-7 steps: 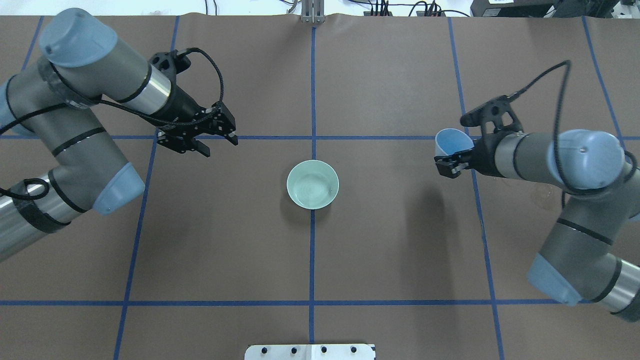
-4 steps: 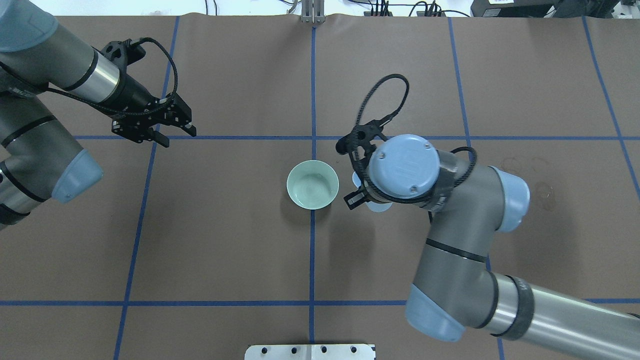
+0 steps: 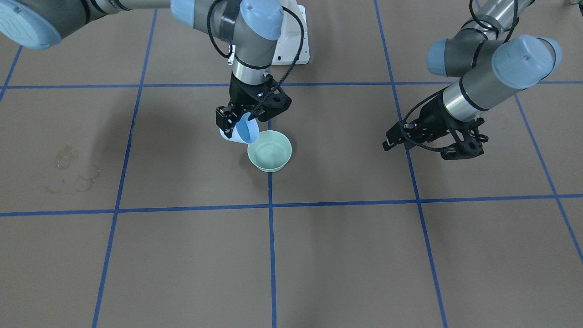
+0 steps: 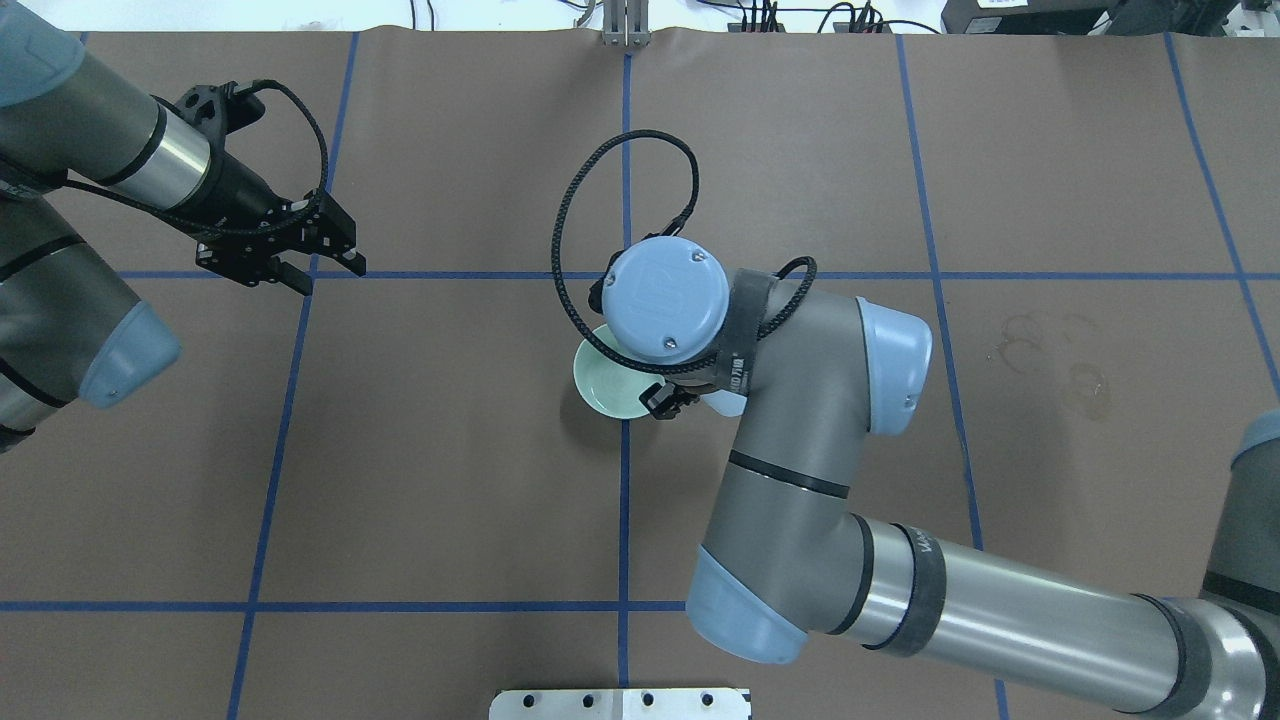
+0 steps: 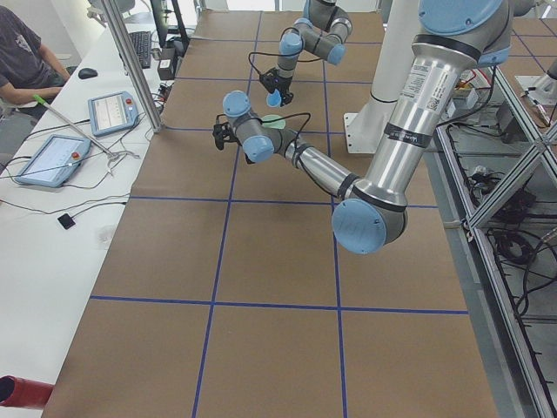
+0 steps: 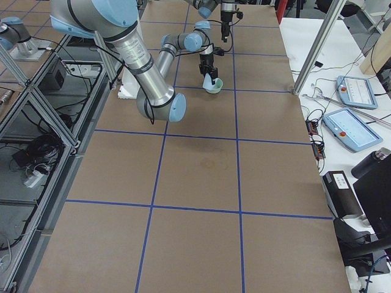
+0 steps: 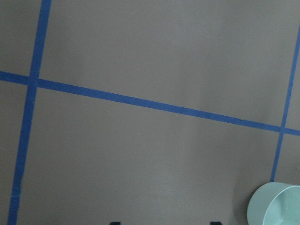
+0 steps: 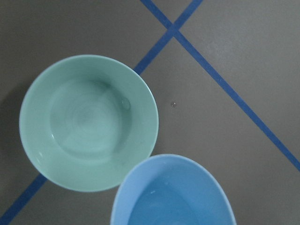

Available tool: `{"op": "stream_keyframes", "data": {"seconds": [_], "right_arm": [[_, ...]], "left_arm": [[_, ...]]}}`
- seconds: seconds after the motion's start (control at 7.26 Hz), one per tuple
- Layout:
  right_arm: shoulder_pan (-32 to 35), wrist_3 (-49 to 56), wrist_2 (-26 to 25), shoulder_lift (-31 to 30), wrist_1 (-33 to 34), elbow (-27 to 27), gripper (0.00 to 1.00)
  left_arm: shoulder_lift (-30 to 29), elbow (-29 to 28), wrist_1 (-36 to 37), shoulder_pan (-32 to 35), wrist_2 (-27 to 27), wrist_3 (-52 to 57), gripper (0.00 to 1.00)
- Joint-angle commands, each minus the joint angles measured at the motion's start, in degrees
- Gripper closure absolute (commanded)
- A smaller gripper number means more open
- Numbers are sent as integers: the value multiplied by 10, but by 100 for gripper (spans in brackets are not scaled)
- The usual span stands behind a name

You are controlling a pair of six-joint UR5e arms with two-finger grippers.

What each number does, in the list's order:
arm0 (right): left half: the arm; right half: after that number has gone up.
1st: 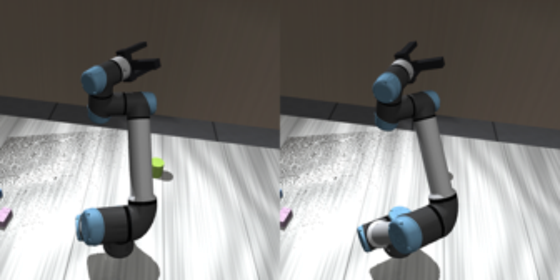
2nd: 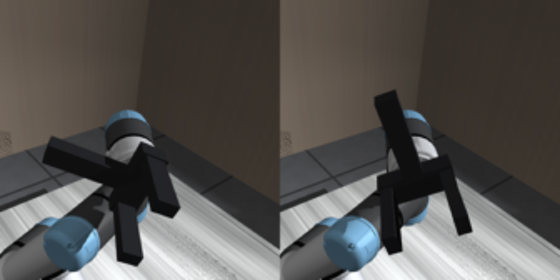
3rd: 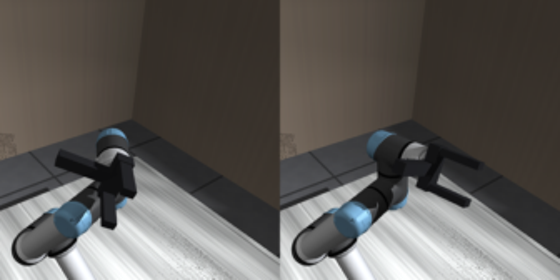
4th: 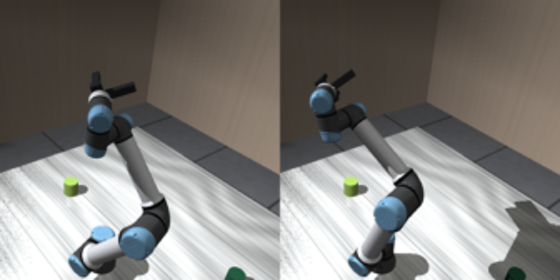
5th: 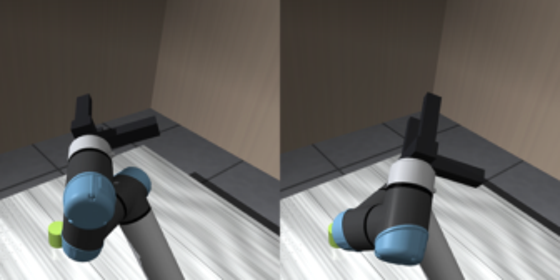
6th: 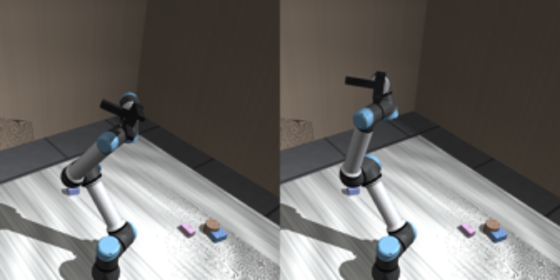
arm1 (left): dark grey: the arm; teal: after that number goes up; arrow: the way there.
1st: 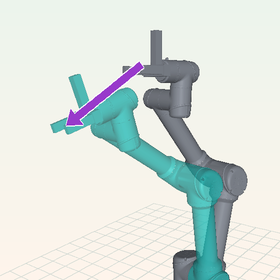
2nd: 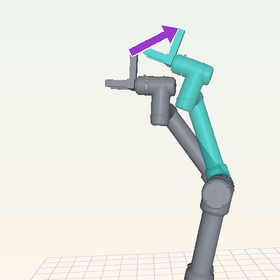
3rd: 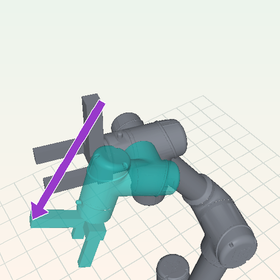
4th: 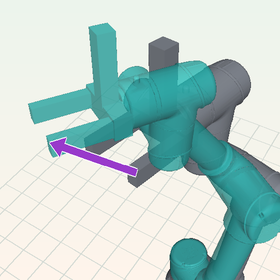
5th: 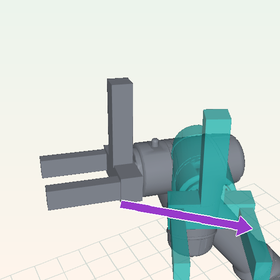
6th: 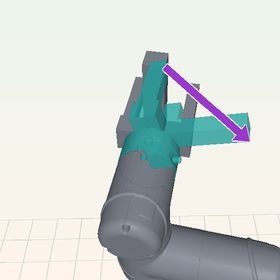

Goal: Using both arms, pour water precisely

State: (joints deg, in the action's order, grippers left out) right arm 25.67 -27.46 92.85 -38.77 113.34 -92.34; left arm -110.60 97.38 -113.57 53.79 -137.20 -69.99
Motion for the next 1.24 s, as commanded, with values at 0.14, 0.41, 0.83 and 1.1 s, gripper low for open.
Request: {"op": "stream_keyframes", "data": {"seconds": [0.14,0.41,0.83,1.1], "right_arm": [[-1,104,3,69,48,68,100],[-4,148,-58,91,115,83,100],[-17,213,-127,132,138,157,100],[-36,276,-173,130,139,159,100]], "left_arm": [[9,1,-1,5,-3,1,29],[16,2,-2,8,-3,1,31],[74,2,3,79,-68,120,30],[79,2,2,83,-71,122,26]]}}
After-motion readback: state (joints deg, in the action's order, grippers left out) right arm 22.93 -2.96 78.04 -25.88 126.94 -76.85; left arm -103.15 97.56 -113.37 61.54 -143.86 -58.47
